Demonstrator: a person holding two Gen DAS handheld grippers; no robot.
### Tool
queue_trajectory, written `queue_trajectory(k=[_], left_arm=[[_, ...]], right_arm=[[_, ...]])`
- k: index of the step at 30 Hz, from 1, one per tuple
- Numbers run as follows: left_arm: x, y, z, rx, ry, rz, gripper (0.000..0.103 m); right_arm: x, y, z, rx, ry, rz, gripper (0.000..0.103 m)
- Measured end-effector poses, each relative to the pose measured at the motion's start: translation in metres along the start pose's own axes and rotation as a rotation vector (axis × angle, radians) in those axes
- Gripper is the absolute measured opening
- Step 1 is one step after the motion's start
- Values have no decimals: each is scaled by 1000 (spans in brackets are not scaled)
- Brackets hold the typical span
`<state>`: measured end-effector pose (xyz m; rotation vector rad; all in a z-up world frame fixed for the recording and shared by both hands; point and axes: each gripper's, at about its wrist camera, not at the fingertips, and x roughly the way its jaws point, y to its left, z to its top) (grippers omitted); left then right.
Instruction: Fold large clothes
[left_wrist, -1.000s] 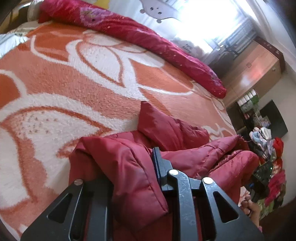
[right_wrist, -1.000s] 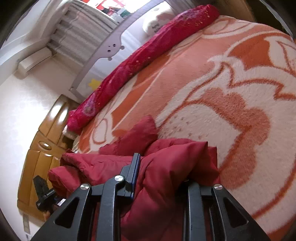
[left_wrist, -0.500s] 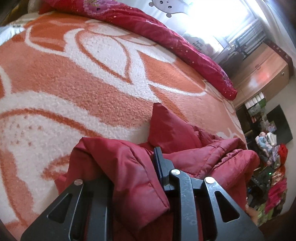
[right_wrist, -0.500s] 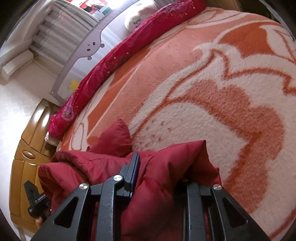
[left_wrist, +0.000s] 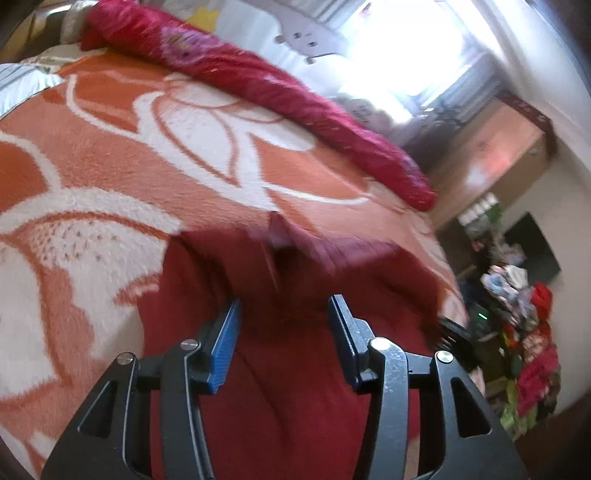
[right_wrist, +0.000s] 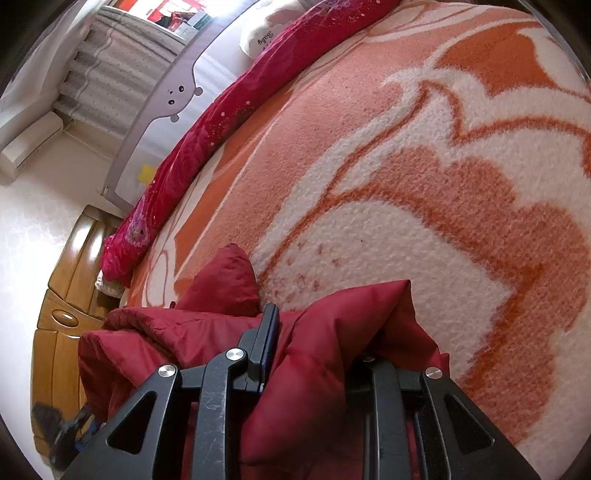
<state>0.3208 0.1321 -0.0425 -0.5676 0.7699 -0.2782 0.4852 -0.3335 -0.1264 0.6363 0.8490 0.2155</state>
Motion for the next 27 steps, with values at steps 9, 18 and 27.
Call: queue_trajectory(k=[9,18,27], left_arm=[[43,-71,-41,206,122,7,47],[105,-71,-46,272,147,261,47],[118,-69,-43,256,140,309,47]], right_arm=[[-8,6,0,11,-4,-11,28],[-44,13,9,30,-14,54,43],[-116,26,-9,-38,-138,89,70]])
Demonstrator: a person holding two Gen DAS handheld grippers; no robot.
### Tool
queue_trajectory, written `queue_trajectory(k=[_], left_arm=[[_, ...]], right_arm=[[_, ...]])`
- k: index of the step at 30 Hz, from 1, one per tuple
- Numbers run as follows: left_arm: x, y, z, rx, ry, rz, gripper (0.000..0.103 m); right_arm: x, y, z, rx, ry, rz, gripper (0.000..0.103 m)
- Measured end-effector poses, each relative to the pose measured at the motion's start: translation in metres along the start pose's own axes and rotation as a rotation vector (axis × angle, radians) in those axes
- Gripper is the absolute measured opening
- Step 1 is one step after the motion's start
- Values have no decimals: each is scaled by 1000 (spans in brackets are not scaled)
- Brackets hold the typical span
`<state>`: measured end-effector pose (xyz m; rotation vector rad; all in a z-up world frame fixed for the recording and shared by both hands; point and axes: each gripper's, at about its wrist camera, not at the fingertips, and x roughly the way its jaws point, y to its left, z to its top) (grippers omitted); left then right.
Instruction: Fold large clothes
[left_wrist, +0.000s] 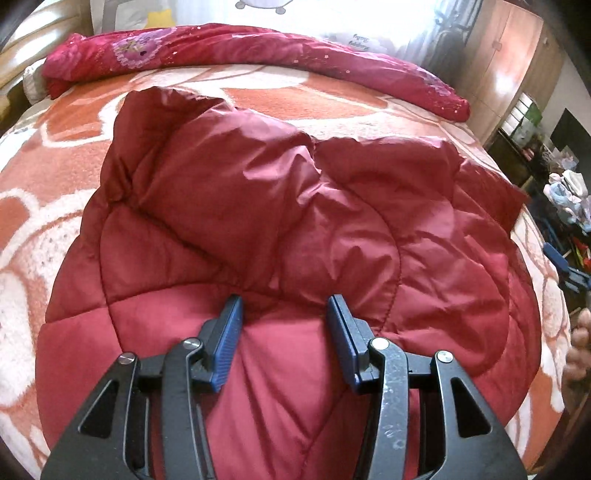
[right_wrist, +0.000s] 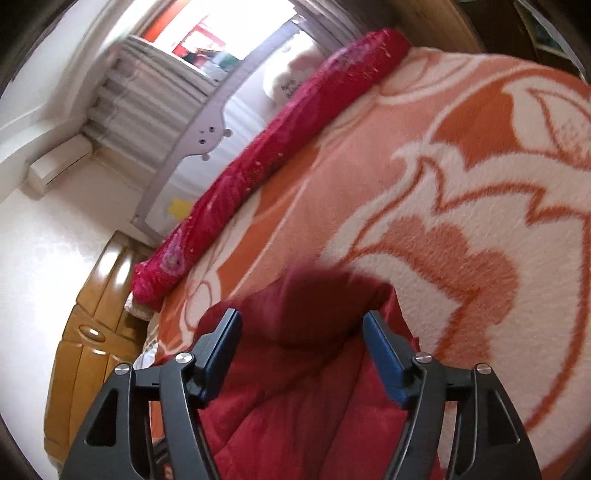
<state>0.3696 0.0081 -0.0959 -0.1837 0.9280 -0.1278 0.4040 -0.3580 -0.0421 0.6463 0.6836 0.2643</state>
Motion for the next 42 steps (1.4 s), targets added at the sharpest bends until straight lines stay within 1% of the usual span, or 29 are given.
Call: queue_trajectory(k=[4,8,9,12,15,18,21,24,29,32,34,37,39,40,42], left_arm=[[1,-3,-1,7,4,12,47],[3,-5,1,9,15,16,47],[4,-4,2,8,18,17,47],[8,-4,5,7,24,19,47],[13,-6,8,12,30,25,47],[18,-6,9,12,38,24,47],[25,-5,13,9,46,17,47],[32,-6,15,12,49,17,47],[32,-5,14,7,50,9,47],[22,3,11,-18,51,-33,47],[10,8,7,-23,47,-46,47],[-9,19,-2,-23,18,-44,47],[-13,26,-7,-10,5,-26,46],[-10,28,-10,7,10,-9,45],[-8,30,-11,7,26,-11,44]], right_arm=[[12,26,-26,-121,91,-8,70],[35,66,-58,-318,174,-25,70],[42,78,-66,-380,188,-42,70],[59,98,-82,-493,221,-100,70],[89,98,-82,-551,269,-210,68],[110,80,-74,-518,286,-280,66],[123,58,-61,-421,305,-287,67],[130,44,-56,-378,297,-299,67],[135,39,-63,-383,275,-320,67],[133,37,-62,-374,273,-307,67],[132,37,-62,-375,274,-304,67],[132,36,-60,-373,274,-301,67],[132,37,-60,-374,275,-301,67],[130,38,-60,-374,276,-304,67],[129,46,-57,-383,266,-289,69]])
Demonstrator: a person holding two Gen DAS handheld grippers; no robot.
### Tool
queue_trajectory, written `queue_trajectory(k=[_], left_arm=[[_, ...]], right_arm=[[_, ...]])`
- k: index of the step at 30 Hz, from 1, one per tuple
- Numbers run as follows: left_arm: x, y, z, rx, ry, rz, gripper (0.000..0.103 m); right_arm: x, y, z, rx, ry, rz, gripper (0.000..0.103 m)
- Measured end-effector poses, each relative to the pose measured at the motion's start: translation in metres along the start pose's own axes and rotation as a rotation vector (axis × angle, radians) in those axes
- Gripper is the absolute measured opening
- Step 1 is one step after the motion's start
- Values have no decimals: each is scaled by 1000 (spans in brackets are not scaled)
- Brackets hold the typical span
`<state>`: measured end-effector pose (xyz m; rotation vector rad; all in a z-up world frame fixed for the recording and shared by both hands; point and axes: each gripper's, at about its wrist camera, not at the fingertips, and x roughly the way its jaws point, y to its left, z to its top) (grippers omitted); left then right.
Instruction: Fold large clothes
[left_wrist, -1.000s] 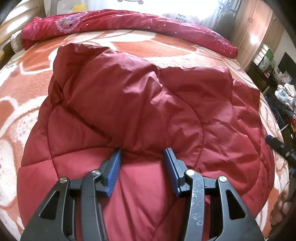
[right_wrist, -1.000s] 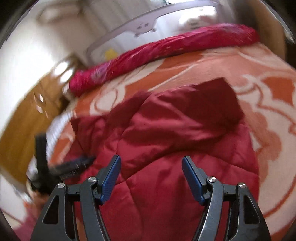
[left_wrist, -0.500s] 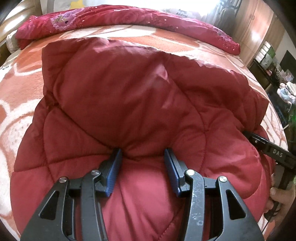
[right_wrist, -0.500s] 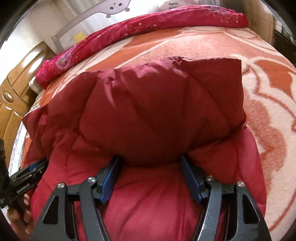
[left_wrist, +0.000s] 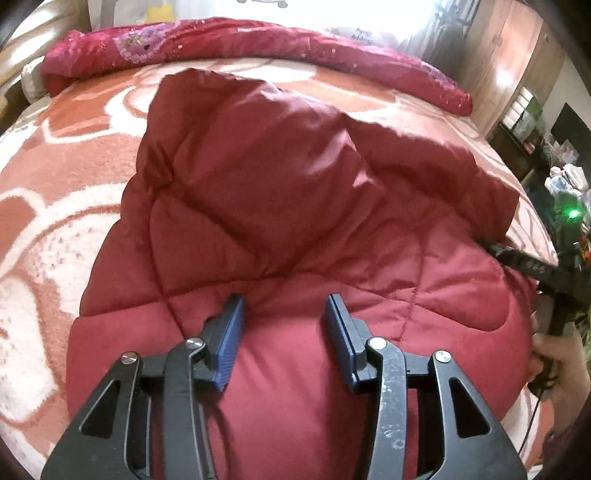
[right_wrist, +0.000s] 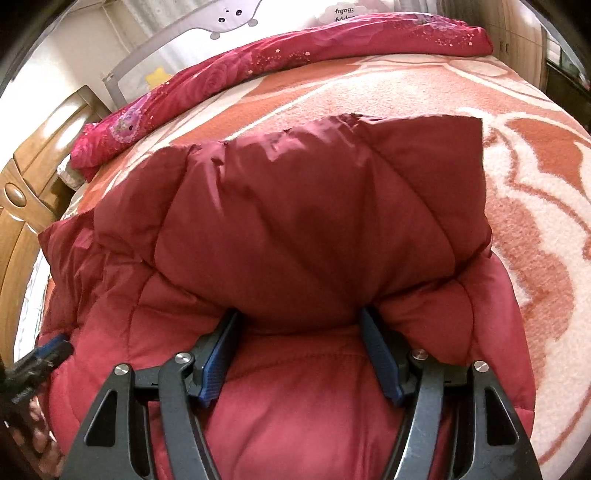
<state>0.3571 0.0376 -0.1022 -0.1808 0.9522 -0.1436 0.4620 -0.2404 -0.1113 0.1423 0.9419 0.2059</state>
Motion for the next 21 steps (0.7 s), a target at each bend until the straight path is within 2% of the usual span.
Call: queue_trajectory(k=[7,11,12,14,15,16,21], left_arm=[[-22,9,0,-50,-24,-85,44],[-39,16,-4,-78,-46,-99,46],[-43,18,-5,-85,-50,-98,48],[-50,25,-7,-105,-63,-111,60],[-54,28,-10,-119,-73,-107,74],[-58,32,-12,-130,-88,-97,80],[-65,53,-18,-151,-87,-93,81]], right_arm=[[-53,-12,-16,43,-79,90,69],[-76,-19,-29,39,-87,109,69],[-81,-21,-31,41,-87,113,71],[-90,-28,-38,51,-89,122,76],[-96,-32,-43,57,-92,130,79],[-100,-35,-47,61,-92,135,81],[-115,-54,-61,76,-82,144,87]])
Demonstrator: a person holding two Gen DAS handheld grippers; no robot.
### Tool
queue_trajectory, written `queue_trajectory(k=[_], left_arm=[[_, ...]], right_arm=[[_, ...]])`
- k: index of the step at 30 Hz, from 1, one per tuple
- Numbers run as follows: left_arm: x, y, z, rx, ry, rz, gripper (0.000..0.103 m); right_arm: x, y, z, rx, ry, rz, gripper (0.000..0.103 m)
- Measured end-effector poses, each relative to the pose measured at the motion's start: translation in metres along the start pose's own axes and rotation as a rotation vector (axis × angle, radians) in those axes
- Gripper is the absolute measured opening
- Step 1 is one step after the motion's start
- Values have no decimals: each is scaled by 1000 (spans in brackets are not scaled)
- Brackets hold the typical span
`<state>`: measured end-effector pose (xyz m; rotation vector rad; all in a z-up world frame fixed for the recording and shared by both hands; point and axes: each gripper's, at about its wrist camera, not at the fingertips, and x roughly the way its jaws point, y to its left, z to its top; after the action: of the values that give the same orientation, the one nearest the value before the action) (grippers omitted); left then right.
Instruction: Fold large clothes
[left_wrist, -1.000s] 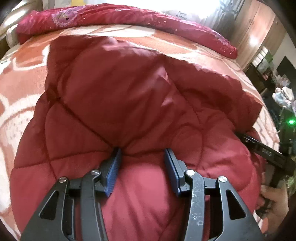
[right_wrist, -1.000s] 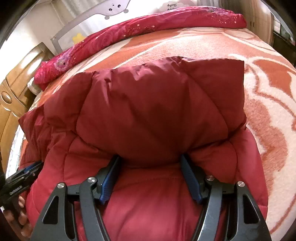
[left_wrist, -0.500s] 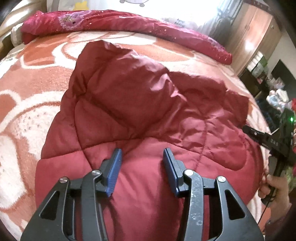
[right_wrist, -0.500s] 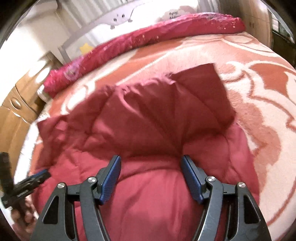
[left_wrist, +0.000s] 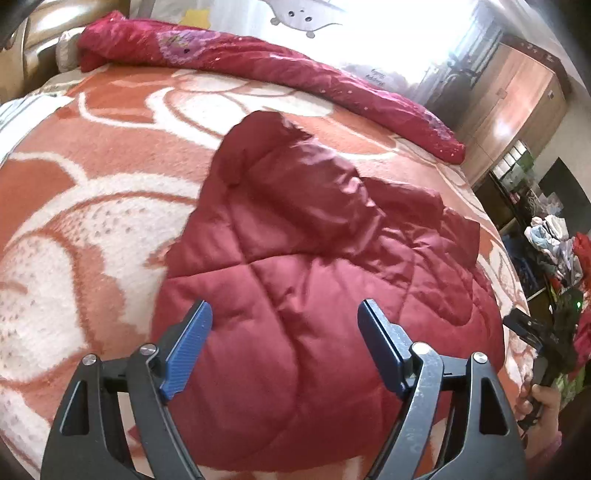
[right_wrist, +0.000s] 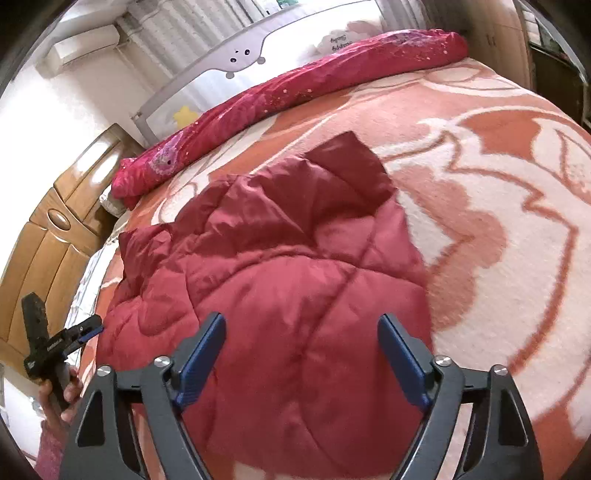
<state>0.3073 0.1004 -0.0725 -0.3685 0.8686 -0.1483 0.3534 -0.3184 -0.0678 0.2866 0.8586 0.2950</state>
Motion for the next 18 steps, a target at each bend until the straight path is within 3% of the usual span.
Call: queue_trajectory(k=[3,11,18], left_arm=[[-2,16,-2,-29,11,9,81],[6,56,-5,-121,65,-59,81],[25,75,-10,-171,119,-174,82]], right_arm=[[-9,-10,-5,-1,17,6,87],[-8,-45,-6,66,38,35,93],[24,-80,1,206,115,137,94]])
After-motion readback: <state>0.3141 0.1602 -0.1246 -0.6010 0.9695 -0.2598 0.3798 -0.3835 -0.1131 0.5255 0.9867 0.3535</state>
